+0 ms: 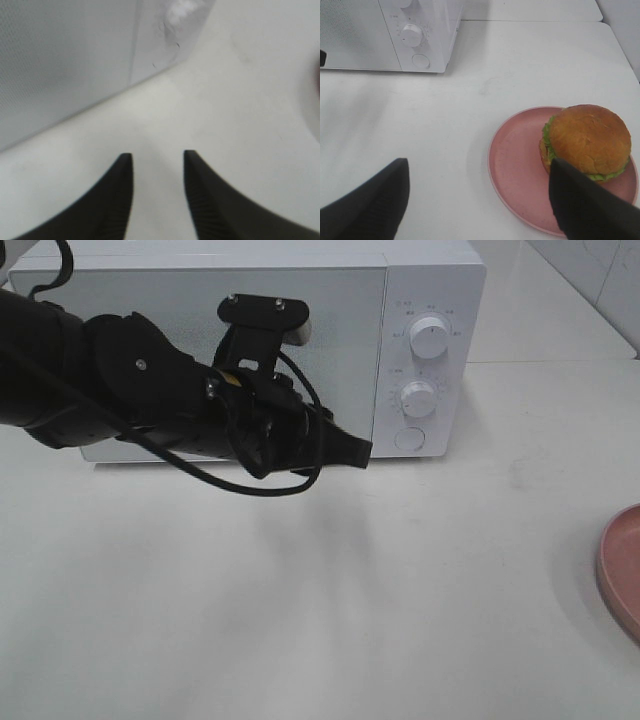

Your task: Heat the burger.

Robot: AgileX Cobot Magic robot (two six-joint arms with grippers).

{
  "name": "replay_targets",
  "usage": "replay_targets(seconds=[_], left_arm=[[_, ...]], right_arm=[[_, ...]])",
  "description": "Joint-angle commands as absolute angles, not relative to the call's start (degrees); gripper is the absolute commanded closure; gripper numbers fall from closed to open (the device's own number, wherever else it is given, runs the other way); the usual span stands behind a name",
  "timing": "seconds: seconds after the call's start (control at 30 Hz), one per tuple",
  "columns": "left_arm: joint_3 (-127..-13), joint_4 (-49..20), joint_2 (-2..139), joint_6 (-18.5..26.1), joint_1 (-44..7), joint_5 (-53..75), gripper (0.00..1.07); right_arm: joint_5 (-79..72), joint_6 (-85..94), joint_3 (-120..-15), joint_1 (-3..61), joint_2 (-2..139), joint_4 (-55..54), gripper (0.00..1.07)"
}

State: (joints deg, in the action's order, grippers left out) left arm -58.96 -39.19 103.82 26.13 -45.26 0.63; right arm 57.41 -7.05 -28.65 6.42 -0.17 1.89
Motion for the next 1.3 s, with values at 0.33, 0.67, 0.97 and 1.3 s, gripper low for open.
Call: replay_targets(seconds=[0.33, 0.67, 0.97, 1.3], left_arm=[[-57.9, -25.7, 94.9, 26.0, -45.2, 27.2, 0.06], [-57.9, -19.7, 90.4, 12.8, -39.9, 42.0, 0.06], [-57.9, -16.4, 85.6, 11.0, -23.5, 58.7, 0.06], [-54.4, -11.3, 74.5, 5.3, -9.0, 64.5, 0.06]], right_arm=[[57.2, -6.5, -28.5, 6.1, -1.9, 1.8, 0.32], [57.2, -6.5, -28.5, 6.1, -1.9, 1.8, 0.32], [57.2, -6.5, -28.5, 6.1, -1.9, 1.8, 0.32], [57.2, -6.5, -28.5, 6.1, -1.9, 1.8, 0.32]])
